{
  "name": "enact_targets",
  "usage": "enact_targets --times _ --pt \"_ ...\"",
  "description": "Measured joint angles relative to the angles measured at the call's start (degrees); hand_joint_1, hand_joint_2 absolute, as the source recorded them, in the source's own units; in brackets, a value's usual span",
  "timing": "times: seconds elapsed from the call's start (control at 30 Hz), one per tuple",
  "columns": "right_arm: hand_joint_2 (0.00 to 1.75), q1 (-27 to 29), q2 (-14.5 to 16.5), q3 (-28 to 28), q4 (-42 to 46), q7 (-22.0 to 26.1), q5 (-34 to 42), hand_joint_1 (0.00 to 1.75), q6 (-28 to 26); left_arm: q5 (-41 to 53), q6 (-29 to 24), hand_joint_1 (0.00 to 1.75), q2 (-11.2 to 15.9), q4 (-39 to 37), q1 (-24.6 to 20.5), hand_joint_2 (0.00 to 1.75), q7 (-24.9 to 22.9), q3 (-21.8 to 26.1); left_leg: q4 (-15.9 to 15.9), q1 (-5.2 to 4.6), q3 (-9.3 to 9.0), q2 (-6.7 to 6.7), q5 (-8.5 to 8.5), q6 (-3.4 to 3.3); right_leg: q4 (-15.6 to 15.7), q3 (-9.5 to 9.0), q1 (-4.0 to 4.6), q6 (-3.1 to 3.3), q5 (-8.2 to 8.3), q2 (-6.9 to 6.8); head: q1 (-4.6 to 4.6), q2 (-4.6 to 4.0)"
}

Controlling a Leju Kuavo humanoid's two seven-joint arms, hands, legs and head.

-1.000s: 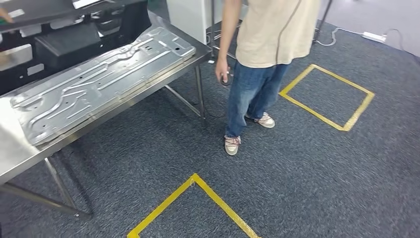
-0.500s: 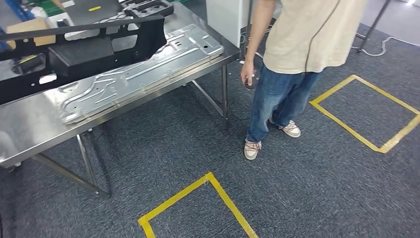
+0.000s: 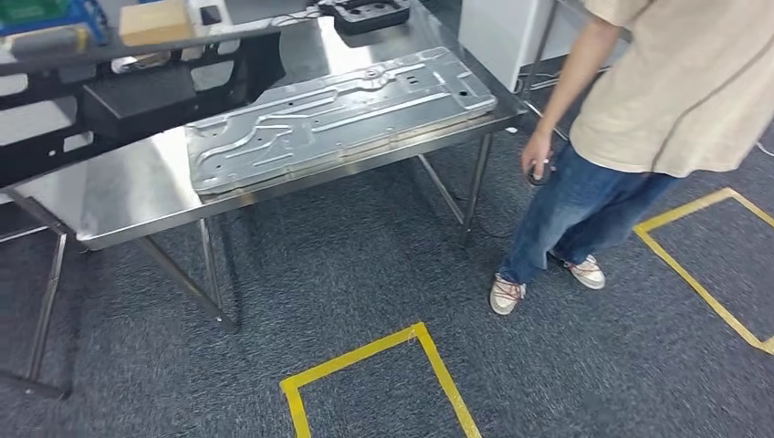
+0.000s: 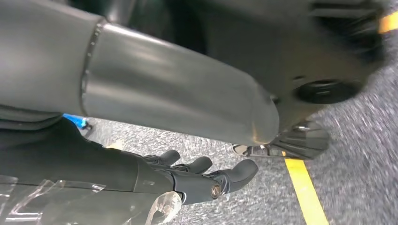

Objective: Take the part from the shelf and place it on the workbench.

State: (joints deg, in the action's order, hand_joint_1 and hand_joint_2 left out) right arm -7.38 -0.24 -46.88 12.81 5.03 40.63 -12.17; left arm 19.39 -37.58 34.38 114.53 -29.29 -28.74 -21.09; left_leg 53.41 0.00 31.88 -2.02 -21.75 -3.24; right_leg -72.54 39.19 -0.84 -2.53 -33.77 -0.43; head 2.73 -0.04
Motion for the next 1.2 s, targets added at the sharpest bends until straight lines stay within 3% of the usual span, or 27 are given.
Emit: enact_targets --times 0.03,0.07,0.1,0.13,0.17,0.23,0.3,0.37,0.43,0.5,0.53,0.57,0.63,0.7,0.77,0.87,0.9,0.97,1.0,1.03,1.07,1.13,1.2 --pt "0.0 0.06 0.0 0.0 0.0 0.0 0.02 0.0 0.11 -0.17 0.03 1.75 0.0 -0.07 0.11 1.75 0.01 -0.09 0.02 0.03 -0.03 -0.9 -0.03 0.03 -0.14 0.43 -0.01 0.01 0.8 0.06 0.0 0.0" --pt "0.0 0.12 0.0 0.0 0.0 0.0 0.04 0.0 0.23 -0.32 0.04 1.75 0.0 -0.11 0.19 1.75 0.02 -0.16 0.08 0.1 -0.1 -1.82 -0.08 0.12 2.15 -0.33 -0.05 0.01 2.67 0.32 0.0 0.0" --pt "0.0 0.18 0.0 0.0 0.0 0.0 0.04 0.0 0.32 -0.43 0.05 1.75 0.0 -0.15 0.27 1.75 0.04 -0.21 0.22 0.21 -0.13 -2.7 -0.2 0.3 6.14 -1.94 -0.19 -0.03 5.08 1.2 0.0 0.0" --pt "0.0 0.27 0.0 -0.01 0.0 -0.01 0.05 0.0 0.4 -0.51 0.05 1.75 0.01 -0.18 0.28 1.75 0.11 -0.22 0.52 0.23 -0.02 -3.53 -0.41 0.6 10.43 -3.72 -0.45 -0.1 7.08 2.92 0.0 0.0" --pt "0.0 0.35 -0.01 -0.01 -0.01 -0.01 0.05 0.0 0.48 -0.63 0.05 1.75 0.01 -0.19 0.29 1.75 0.22 -0.23 0.85 0.24 0.18 -4.29 -0.61 0.92 13.66 -5.06 -0.67 -0.08 8.41 4.3 0.0 0.0" --pt "0.0 0.36 -0.03 -0.01 -0.02 -0.05 0.07 0.0 0.57 -0.96 0.06 1.75 0.04 -0.21 0.29 1.75 0.57 -0.23 1.22 0.32 0.65 -5.63 -0.8 1.51 16.02 -6.05 -0.69 0.29 8.92 5.48 0.07 0.0" --pt "0.0 0.11 0.03 0.0 -0.02 -0.08 0.07 0.0 0.61 -1.28 0.08 1.75 0.13 -0.22 0.42 1.75 0.86 -0.2 1.32 0.64 0.94 -6.42 -0.83 1.91 16.05 -6.2 -0.47 1.04 8.93 3.8 0.13 0.0" --pt "0.0 0.07 0.05 0.0 -0.02 -0.08 0.07 0.0 0.61 -1.4 0.1 1.75 0.32 -0.22 0.37 1.75 0.98 -0.13 3.9 0.61 2.19 -3.92 -2.19 2.43 16.19 -6.48 -0.53 1.72 8.88 2.34 0.26 0.0" --pt "0.0 0.25 0.02 0.0 -0.02 -0.13 0.08 0.0 0.54 -1.64 0.15 1.75 0.42 -0.22 0.35 1.75 1.05 -0.14 11.18 0.55 5.77 -0.12 -5.52 3.03 16.23 -6.63 -0.43 2.13 8.69 1.21 0.4 0.01" --pt "0.0 0.34 0.02 0.0 -0.02 -0.42 0.14 0.0 0.15 -2.55 0.28 1.75 0.4 -0.23 0.53 1.75 1.29 -0.22 18.29 0.68 9.51 1.18 -7.86 3.29 16.22 -6.67 -0.3 2.26 8.51 0.22 0.4 0.0" --pt "0.0 0.34 0.02 0.0 -0.02 -0.58 0.19 0.0 -0.11 -3.16 0.35 1.75 0.4 -0.23 0.6 1.75 1.53 -0.24 19.11 0.69 10.05 1.31 -7.6 3.23 16.21 -6.74 -0.26 2.28 8.43 -0.19 0.4 0.01" --pt "0.0 0.34 0.03 0.0 -0.02 -0.71 0.22 0.0 -0.34 -3.83 0.41 1.75 0.41 -0.24 0.62 1.75 1.84 -0.23 17.39 0.65 9.26 1.36 -6.28 3.02 16.22 -6.85 -0.22 2.26 8.36 -0.51 0.4 0.01" --pt "0.0 0.31 0.14 0.0 -0.02 -0.76 0.25 0.0 -0.56 -5.4 0.5 1.75 0.44 -0.23 0.54 1.75 2.72 -0.08 8.86 0.19 5.05 2.05 -2.42 2.01 16.25 -7.16 -0.14 2.2 8.2 -0.95 0.4 0.01" --pt "0.0 0.29 0.31 0.0 -0.03 -0.72 0.25 0.0 -0.62 -7.24 0.81 1.75 0.54 -0.22 0.38 1.75 3.77 0.2 2.31 -0.54 1.85 3.09 -0.42 1.02 16.28 -7.32 -0.02 1.89 8.0 -1.22 0.4 0.01" --pt "0.0 0.31 0.38 -0.01 -0.04 -0.69 0.25 0.0 -0.65 -8.65 1.18 1.75 0.68 -0.22 0.37 1.75 4.55 0.36 1.11 -0.99 1.39 3.28 -0.45 0.65 16.47 -7.46 -0.03 1.32 7.87 -1.52 0.42 0.0" --pt "0.0 0.3 0.44 -0.03 -0.04 -0.74 0.16 0.0 -0.74 -9.75 1.36 1.75 0.91 -0.15 0.4 1.75 5.37 0.49 -0.29 -0.46 0.34 2.71 0.15 0.23 15.11 -7.29 0.09 0.45 6.7 -1.23 0.37 -0.01" --pt "0.0 0.33 0.44 -0.04 -0.04 -0.78 0.1 0.0 -0.8 -10.02 1.45 1.75 0.94 -0.12 0.39 1.75 5.68 0.5 -0.72 -0.24 -0.1 2.6 0.36 0.09 12.6 -6.23 0.16 0.26 5.34 -0.79 0.31 -0.01" --pt "0.0 0.39 0.44 -0.13 -0.04 -0.92 -0.01 0.0 -1.02 -10.54 1.89 1.75 0.93 -0.11 0.48 1.75 6.11 0.4 -0.78 -0.25 -0.35 2.43 0.33 -0.18 4.9 -2.3 0.13 0.02 2.02 -0.08 0.25 0.0" --pt "0.0 0.4 0.43 -0.21 -0.04 -0.98 -0.05 0.0 -1.13 -10.73 2.08 1.75 0.92 -0.1 0.58 1.75 6.24 0.35 -0.77 -0.25 -0.37 2.27 0.29 -0.23 1.67 -0.36 0.11 -0.13 1.14 0.03 0.22 0.0" --pt "0.0 0.42 0.43 -0.29 -0.04 -1.04 -0.08 0.0 -1.24 -10.85 2.25 1.75 0.92 -0.1 0.66 1.75 6.26 0.32 -0.73 -0.24 -0.4 2.05 0.21 -0.22 0.38 0.73 0.06 -0.26 1.38 0.05 0.22 0.0" --pt "0.0 0.44 0.4 -0.38 -0.04 -1.06 -0.1 0.0 -1.29 -10.93 2.32 1.75 0.92 -0.1 0.69 1.75 6.27 0.31 -0.68 -0.17 -0.46 1.81 0.12 -0.14 1.45 0.65 -0.01 -0.37 2.73 0.06 0.22 0.0" --pt "0.0 0.53 0.32 -0.51 -0.04 -1.1 -0.1 0.0 -1.31 -11.07 2.35 1.75 0.92 -0.1 0.68 1.75 6.34 0.32 -0.3 0.0 -0.56 1.32 -0.26 0.27 9.21 -2.46 -0.26 -0.53 7.23 0.24 0.21 0.0" --pt "0.0 0.56 0.22 -0.66 -0.04 -1.11 -0.1 0.0 -1.32 -11.21 2.38 1.75 0.92 -0.08 0.63 1.75 6.46 0.34 0.42 -0.09 -0.34 0.94 -0.87 0.94 15.53 -5.2 -0.38 -0.23 9.86 0.65 0.21 0.0"
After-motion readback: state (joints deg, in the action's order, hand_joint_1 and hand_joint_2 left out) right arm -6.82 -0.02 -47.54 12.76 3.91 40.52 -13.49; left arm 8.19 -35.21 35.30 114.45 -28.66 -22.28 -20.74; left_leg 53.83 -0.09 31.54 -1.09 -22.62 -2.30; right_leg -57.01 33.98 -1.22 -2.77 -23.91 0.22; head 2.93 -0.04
